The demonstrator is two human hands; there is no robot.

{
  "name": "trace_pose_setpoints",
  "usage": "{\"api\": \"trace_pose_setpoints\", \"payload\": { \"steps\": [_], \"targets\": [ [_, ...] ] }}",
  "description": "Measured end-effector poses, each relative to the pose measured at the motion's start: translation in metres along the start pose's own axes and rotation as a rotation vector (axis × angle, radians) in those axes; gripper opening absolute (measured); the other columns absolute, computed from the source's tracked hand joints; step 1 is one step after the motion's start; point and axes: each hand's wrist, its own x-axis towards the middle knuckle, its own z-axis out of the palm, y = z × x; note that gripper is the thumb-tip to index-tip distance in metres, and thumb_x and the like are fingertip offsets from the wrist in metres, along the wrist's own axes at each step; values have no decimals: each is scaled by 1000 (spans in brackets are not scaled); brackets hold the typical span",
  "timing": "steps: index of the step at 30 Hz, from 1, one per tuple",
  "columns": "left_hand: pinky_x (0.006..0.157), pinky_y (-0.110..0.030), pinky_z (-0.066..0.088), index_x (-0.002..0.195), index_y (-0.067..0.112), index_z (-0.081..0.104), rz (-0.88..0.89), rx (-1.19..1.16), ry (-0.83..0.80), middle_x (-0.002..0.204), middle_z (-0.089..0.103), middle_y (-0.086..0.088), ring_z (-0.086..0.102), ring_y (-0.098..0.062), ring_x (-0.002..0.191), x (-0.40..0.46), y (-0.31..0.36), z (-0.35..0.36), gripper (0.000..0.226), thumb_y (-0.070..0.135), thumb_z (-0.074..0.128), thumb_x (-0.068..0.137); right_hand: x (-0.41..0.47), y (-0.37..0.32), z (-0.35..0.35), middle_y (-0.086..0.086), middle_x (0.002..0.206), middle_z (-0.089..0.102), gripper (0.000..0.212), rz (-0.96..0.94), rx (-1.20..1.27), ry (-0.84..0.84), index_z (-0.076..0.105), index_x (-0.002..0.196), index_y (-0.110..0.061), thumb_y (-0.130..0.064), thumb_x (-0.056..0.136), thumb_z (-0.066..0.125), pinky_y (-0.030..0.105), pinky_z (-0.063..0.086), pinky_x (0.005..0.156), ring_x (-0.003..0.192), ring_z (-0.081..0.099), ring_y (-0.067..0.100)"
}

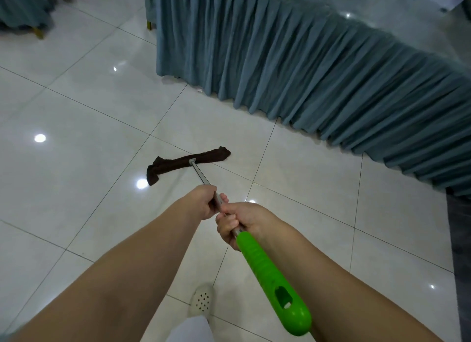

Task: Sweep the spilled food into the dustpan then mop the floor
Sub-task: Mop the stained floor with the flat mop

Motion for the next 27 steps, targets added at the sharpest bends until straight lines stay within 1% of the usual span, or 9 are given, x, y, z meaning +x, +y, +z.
{"api": "trace_pose_setpoints", "payload": {
  "steps": [2, 6, 11, 14, 20, 27],
  "targets": [
    [34, -22, 47, 136, 6, 34, 3, 3, 5, 68, 48, -8, 46, -16, 54, 3, 6, 0, 37, 19, 35, 102, 3, -4, 5, 4, 61, 41, 34, -6, -13, 1, 58, 76, -27, -2, 95, 45, 9, 26, 24, 21, 30, 8],
    [34, -24, 48, 137, 5, 33, 6, 21, 6, 73, 50, -10, 48, -16, 56, 6, 4, 0, 38, 19, 36, 102, 5, -4, 2, 4, 63, 41, 37, -2, -31, -11, 56, 71, -27, -3, 96, 44, 10, 25, 23, 21, 30, 7],
    [34, -23, 48, 136, 4, 33, 20, 52, 20, 74, 53, -12, 52, -20, 58, 3, -23, 1, 37, 19, 35, 103, 5, 13, -23, 0, 57, 39, 40, 0, -52, -5, 58, 67, -27, -3, 96, 43, 10, 26, 25, 23, 30, 6],
    [35, -23, 48, 134, 4, 34, 21, 44, 27, 75, 54, -13, 53, -21, 59, -2, -45, 5, 34, 18, 35, 103, -2, 22, -43, -1, 59, 37, 40, 10, -66, 0, 59, 68, -27, -1, 94, 42, 10, 26, 25, 23, 30, 6],
    [36, -25, 49, 133, 2, 36, 24, 19, 41, 77, 54, -14, 55, -23, 61, -19, -105, 27, 35, 18, 37, 102, -26, 36, -103, 0, 63, 37, 39, 33, -106, -3, 59, 71, -28, -2, 94, 43, 9, 26, 25, 24, 30, 6],
    [34, -29, 51, 135, -2, 31, 59, 11, 73, 75, 52, -18, 54, -26, 62, -42, -198, 81, 35, 13, 31, 103, -65, 46, -206, 0, 62, 35, 36, 64, -157, -18, 57, 75, -28, -1, 95, 42, 8, 25, 25, 24, 29, 6]
  ]
}}
